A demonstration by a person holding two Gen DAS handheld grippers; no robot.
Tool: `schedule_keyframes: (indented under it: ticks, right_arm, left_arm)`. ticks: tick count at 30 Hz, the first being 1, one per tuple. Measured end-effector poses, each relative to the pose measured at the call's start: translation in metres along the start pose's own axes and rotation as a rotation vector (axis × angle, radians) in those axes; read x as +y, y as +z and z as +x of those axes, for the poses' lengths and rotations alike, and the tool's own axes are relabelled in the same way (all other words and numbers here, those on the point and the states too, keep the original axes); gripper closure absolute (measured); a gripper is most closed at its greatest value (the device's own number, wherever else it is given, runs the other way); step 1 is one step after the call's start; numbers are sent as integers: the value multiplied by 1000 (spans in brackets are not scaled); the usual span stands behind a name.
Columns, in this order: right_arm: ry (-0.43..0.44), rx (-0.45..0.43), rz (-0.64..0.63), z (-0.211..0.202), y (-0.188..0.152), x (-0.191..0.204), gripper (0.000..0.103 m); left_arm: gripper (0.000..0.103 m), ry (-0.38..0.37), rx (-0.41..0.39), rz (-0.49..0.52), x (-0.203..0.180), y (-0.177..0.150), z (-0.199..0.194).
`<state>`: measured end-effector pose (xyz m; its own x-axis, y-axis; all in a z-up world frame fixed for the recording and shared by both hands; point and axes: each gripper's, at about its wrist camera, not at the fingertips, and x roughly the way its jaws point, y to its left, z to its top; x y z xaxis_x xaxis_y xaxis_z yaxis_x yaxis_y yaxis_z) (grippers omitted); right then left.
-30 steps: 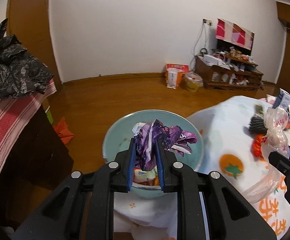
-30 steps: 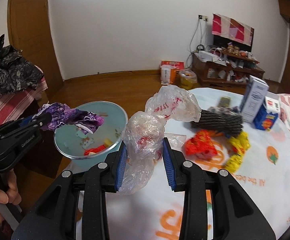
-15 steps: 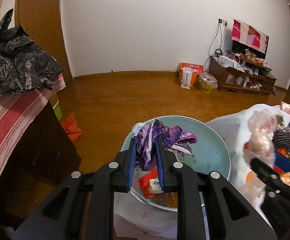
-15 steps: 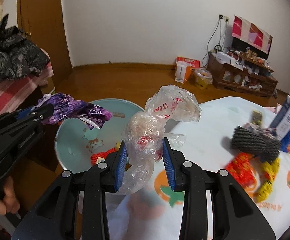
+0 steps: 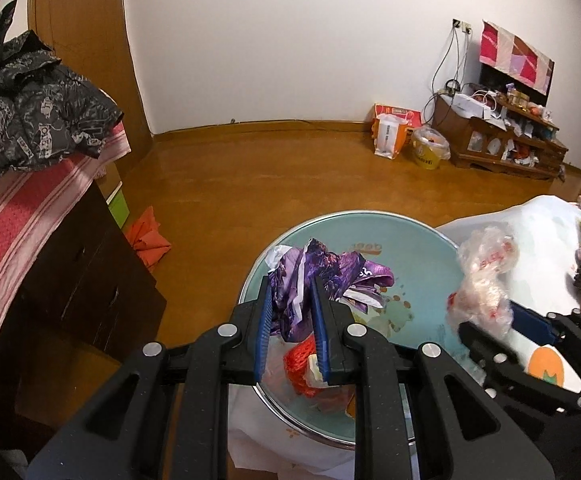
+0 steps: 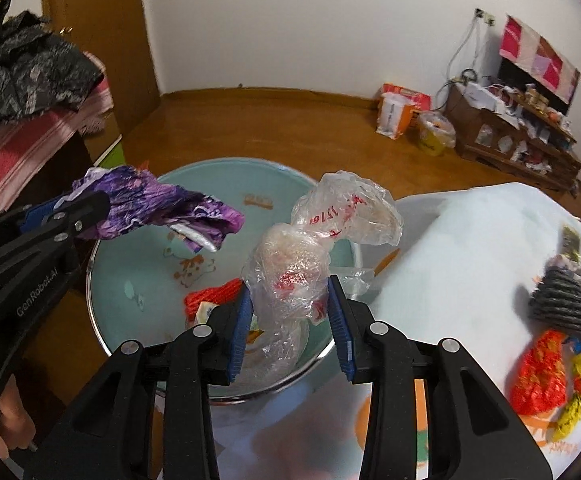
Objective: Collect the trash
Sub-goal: 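Carry clear bag and purple wrapper over the wastebasket while both tools open to drop them, then move both open tools back over the table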
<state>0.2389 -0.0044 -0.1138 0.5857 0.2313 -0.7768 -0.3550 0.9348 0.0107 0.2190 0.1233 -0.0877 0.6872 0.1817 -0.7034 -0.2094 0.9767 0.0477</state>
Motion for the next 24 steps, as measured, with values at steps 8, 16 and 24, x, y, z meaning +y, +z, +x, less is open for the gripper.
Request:
schedule_keyframes:
  ticks: [8, 16, 24]
  right_arm:
    - [32, -3, -2, 4, -1, 0, 40]
    - [-23, -56, 60, -20, -6, -19, 39]
    - [-113, -150, 198, -68, -25, -56, 30]
  left_arm:
    - [82, 0, 21, 4, -1, -2, 8]
    - [74, 3, 30, 12, -3, -3, 6]
    - [29, 17, -34, 41, -16, -4, -20]
